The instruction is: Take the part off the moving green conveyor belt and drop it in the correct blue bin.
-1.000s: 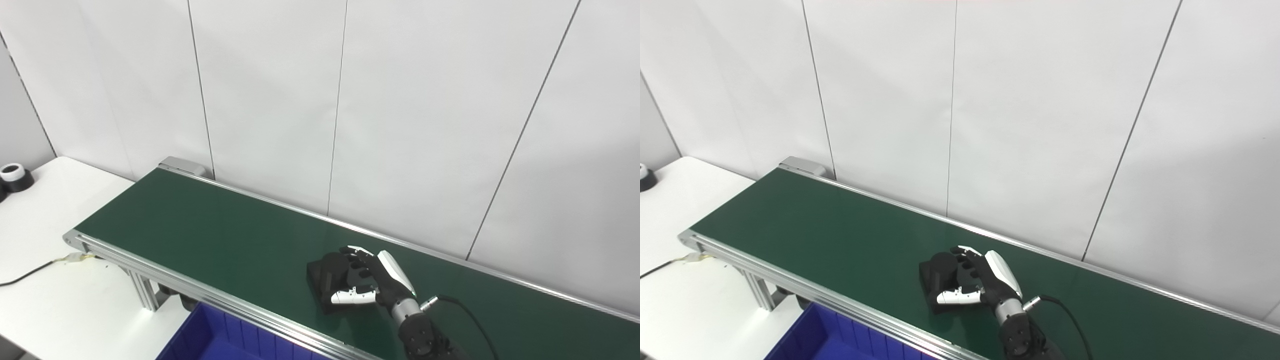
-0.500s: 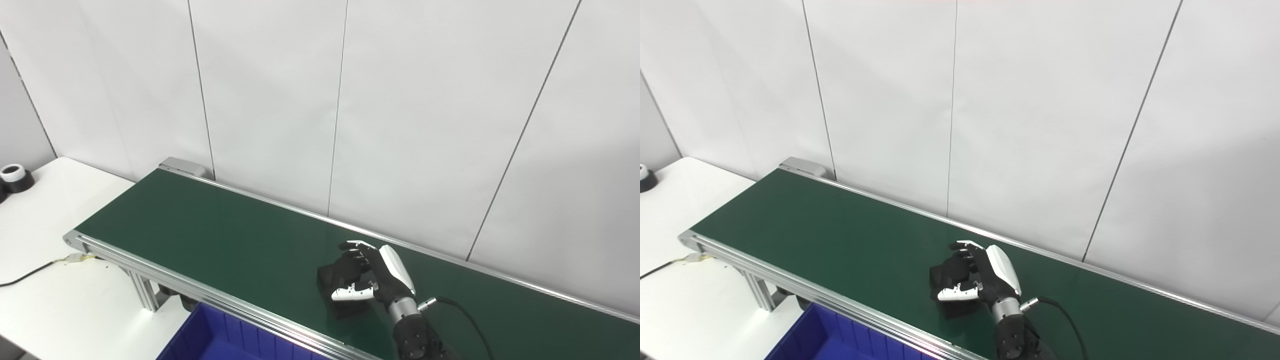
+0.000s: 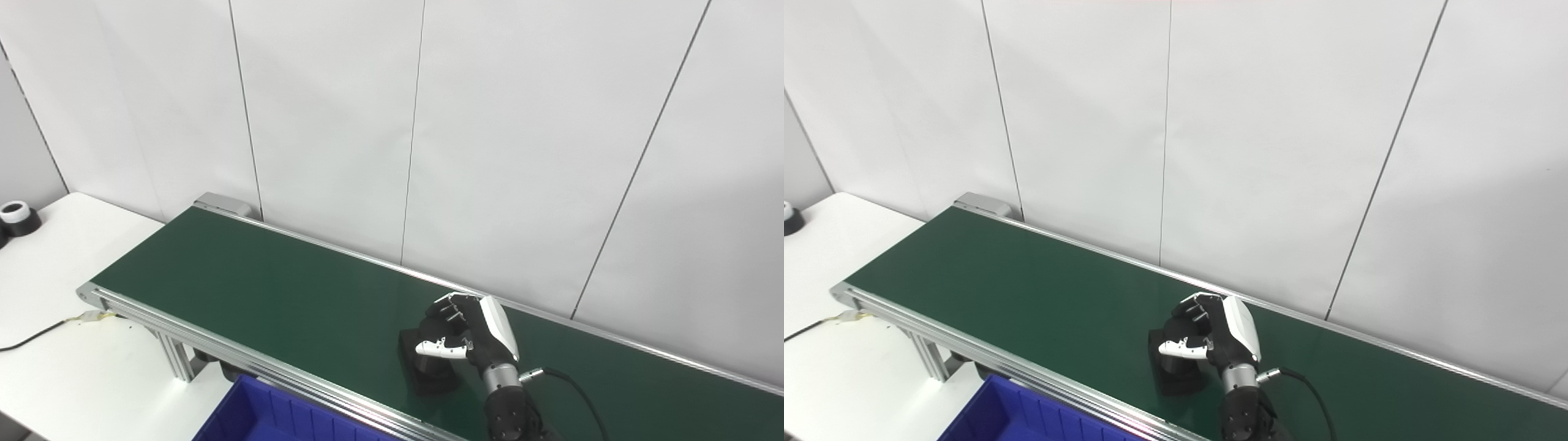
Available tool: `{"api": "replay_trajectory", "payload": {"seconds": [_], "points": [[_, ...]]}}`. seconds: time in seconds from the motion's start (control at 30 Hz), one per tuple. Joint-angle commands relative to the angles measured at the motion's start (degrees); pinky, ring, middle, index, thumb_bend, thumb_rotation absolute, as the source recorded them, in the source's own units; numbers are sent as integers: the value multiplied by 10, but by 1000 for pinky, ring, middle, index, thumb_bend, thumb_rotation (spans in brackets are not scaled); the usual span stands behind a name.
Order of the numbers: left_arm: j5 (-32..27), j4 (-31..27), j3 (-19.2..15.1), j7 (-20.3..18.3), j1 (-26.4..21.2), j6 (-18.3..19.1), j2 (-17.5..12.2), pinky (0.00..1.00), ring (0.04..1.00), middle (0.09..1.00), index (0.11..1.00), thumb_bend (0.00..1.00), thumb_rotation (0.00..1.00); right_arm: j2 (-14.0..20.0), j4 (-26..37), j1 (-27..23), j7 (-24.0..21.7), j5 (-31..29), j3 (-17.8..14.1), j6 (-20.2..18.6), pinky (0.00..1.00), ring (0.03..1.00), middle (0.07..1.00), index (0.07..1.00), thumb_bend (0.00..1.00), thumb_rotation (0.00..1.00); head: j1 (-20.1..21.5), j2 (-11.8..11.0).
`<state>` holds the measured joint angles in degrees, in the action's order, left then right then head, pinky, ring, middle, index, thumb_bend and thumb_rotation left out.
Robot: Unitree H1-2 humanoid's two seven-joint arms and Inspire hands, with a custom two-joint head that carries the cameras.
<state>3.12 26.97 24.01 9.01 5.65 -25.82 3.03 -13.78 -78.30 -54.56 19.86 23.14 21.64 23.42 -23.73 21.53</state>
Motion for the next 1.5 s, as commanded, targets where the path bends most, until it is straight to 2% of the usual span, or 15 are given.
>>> {"api": "replay_trajectory", "payload": {"seconds": [0.0,0.07,0.43,0.53,0.63,0.67,0.7,0.77,0.87,0.9,0.97,1.13,1.2,1.37,1.47], "points": [[3,-18,17,-43,0,-11,17,572,673,752,763,944,6,-14,21,-16,14,-10,-6,34,482,438,506,494,518,0,0,1],[-2,-19,17,-48,-1,-11,15,590,692,770,766,935,1,-14,22,-16,15,-12,-6,34,488,443,507,489,518,0,2,1],[10,-16,16,-41,-2,-11,12,566,658,734,751,945,48,-10,32,-11,18,-28,-8,35,501,447,512,483,518,0,7,1],[8,-14,18,-45,-7,-11,7,562,657,733,752,938,97,-6,42,-10,18,-34,-10,35,483,442,512,486,518,0,19,1],[6,-11,18,-49,-10,-11,3,591,689,751,752,977,247,0,56,-8,17,-42,-13,35,465,437,509,491,519,0,23,0],[9,-11,16,-44,-9,-11,4,594,692,754,754,977,246,3,66,-7,17,-48,-16,35,465,437,508,491,519,0,27,0],[12,-12,15,-41,-9,-11,4,608,703,761,754,930,173,5,73,-6,16,-52,-19,35,457,436,504,491,519,0,28,-1],[23,-12,14,-29,-11,-11,2,618,707,758,753,911,138,11,89,-5,14,-59,-21,35,449,435,502,491,519,0,33,-2],[27,-9,13,-23,-15,-11,-1,619,697,738,755,978,260,22,111,-5,6,-68,-25,35,472,445,498,489,519,0,40,-4],[23,-7,11,-28,-17,-11,-1,626,702,742,755,984,269,27,120,-4,5,-70,-26,35,474,445,493,493,520,0,43,-5],[19,-6,7,-35,-19,-11,-3,631,708,748,755,986,270,34,138,-3,10,-70,-25,35,468,442,493,494,520,0,47,-6],[5,3,-1,-47,-25,-11,-8,636,712,758,755,998,284,54,197,7,-18,-91,-41,35,446,434,497,496,519,0,59,-8],[3,6,-6,-53,-26,-11,-8,644,718,764,757,1000,294,61,219,12,-22,-97,-47,35,389,445,503,497,506,0,61,-9],[0,8,-16,-68,-27,-11,-9,659,728,773,762,1000,294,78,277,28,-29,-93,-64,33,362,457,516,486,501,0,73,-10],[2,9,-20,-70,-29,-11,-10,654,723,769,762,1000,302,89,332,44,-34,-80,-74,14,357,453,514,493,501,0,84,-10]]}}
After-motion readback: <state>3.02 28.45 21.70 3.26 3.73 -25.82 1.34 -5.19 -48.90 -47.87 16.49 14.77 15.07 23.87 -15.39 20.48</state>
